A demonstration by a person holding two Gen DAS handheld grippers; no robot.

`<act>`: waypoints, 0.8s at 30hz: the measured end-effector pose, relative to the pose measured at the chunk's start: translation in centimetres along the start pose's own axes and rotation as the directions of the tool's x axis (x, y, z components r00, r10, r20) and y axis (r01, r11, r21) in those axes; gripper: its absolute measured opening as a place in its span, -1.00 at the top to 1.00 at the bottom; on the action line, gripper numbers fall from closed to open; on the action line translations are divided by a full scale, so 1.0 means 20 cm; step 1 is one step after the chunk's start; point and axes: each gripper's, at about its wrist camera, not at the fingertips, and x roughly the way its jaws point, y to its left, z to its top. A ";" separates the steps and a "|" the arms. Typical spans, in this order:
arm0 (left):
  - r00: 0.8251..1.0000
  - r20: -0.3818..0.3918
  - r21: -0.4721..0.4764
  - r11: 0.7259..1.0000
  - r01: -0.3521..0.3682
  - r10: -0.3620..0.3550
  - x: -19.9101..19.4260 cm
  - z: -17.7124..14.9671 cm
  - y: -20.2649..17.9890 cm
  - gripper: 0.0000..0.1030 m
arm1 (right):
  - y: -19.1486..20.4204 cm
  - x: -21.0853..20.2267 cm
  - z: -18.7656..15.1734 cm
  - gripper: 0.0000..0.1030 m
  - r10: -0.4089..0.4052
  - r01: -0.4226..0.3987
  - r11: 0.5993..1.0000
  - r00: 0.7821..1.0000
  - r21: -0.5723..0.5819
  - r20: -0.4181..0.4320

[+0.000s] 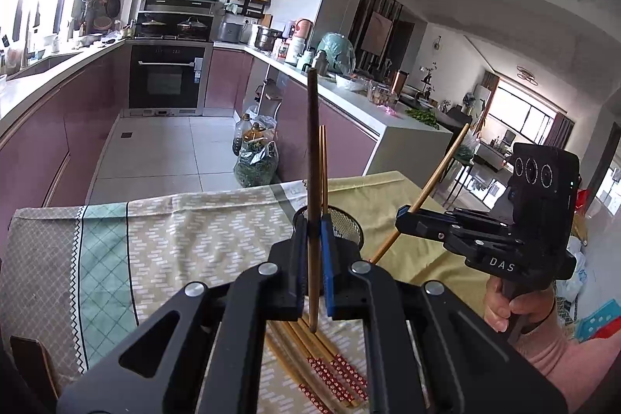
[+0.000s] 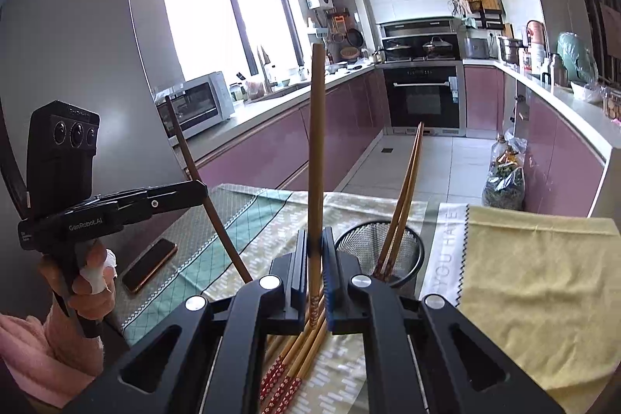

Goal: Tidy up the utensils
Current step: 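Lift the chopstick upright with the left gripper while the right gripper inserts its chopstick into the mesh cup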

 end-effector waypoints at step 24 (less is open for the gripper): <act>1.000 0.012 0.099 0.995 -0.027 0.026 0.31 0.25 -0.21 0.86 | -0.17 0.09 0.23 0.88 -0.059 0.059 0.998 0.998 0.011 0.026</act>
